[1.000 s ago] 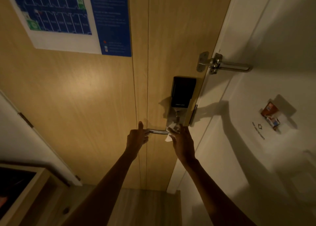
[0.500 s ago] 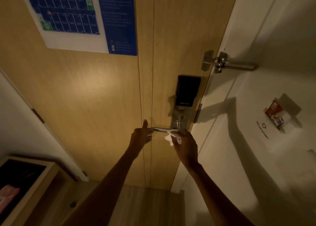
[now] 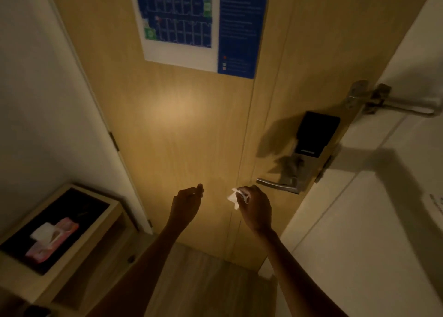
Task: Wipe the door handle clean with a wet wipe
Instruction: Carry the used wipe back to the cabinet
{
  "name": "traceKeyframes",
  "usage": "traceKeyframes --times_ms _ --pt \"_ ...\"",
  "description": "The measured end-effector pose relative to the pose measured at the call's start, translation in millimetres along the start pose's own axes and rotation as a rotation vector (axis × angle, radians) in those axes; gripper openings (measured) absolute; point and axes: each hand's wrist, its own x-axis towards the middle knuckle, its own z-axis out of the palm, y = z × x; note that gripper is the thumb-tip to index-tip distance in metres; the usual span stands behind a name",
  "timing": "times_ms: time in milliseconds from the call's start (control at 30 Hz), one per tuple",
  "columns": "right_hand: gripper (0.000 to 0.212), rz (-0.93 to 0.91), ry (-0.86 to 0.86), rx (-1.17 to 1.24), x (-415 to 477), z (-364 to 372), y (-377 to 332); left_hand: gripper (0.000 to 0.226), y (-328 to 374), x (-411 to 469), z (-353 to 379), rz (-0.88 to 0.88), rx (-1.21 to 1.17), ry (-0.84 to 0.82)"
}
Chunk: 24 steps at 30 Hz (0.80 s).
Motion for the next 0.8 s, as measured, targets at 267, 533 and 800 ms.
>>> traceKeyframes --times_ms 267,533,800 --pt "0.024 -0.107 -0.183 -0.023 -4.5 86.1 -107.1 0.055 -73.8 -18.5 -122.0 -0.186 0.152 0.120" --pt "0.025 -0.166 -0.277 0.070 -28.3 186.0 -227.7 0.057 -199.2 -34.6 -255.3 -0.321 0.158 0.251" --pt "0.025 -0.144 -0.412 0.187 -60.4 288.6 -317.4 0.043 -249.5 -70.1 -355.8 -0.377 0.203 0.429"
